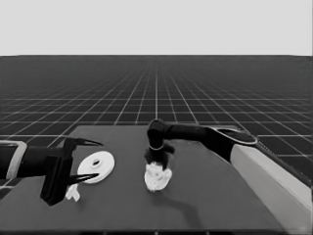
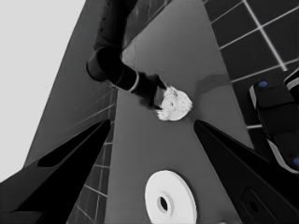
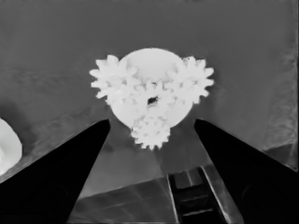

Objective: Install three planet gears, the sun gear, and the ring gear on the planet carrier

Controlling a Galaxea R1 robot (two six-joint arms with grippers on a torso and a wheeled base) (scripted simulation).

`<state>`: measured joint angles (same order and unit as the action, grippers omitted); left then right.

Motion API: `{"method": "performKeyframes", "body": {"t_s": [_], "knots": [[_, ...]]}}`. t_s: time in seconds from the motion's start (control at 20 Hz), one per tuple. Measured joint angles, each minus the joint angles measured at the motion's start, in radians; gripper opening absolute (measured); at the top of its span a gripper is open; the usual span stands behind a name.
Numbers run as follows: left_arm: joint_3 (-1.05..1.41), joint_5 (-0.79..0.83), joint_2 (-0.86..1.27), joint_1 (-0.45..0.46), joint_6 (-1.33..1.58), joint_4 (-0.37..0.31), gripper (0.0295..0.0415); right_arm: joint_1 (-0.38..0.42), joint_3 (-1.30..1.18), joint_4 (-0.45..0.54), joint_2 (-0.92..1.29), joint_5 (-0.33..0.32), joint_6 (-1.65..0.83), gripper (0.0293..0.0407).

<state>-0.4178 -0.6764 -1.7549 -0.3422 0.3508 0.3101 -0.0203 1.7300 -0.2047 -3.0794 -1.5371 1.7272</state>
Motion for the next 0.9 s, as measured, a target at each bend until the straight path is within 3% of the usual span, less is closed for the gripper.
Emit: {"method": "performKeyframes", "body": {"t_s": [0.15, 0.4, 0.45, 0.5, 0.55, 0.65, 0.9], "knots": [[0.000, 0.000, 0.000, 0.000, 0.000, 0.000, 0.0385, 0.041, -0.014, 0.035, 0.003, -0.003, -0.287, 0.0385], [0.000, 0.000, 0.000, 0.000, 0.000, 0.000, 0.0385, 0.050, -0.016, 0.045, 0.005, -0.002, -0.357, 0.0385], [0.000, 0.000, 0.000, 0.000, 0.000, 0.000, 0.0385, -0.075, -0.473, -0.174, 0.281, 0.146, -0.773, 0.0404], [0.000, 0.000, 0.000, 0.000, 0.000, 0.000, 0.0385, -0.193, -0.830, -0.305, 0.706, 0.232, -1.036, 0.0395], [0.000, 0.000, 0.000, 0.000, 0.000, 0.000, 0.0385, -0.257, -1.039, -0.382, 0.972, 0.282, -1.190, 0.0389], [0.000, 0.000, 0.000, 0.000, 0.000, 0.000, 0.0385, -0.311, -1.239, -0.454, 1.206, 0.331, -1.335, 0.0385], [0.000, 0.000, 0.000, 0.000, 0.000, 0.000, 0.0385, -0.333, -1.336, -0.490, 1.313, 0.355, -1.406, 0.0385]]}}
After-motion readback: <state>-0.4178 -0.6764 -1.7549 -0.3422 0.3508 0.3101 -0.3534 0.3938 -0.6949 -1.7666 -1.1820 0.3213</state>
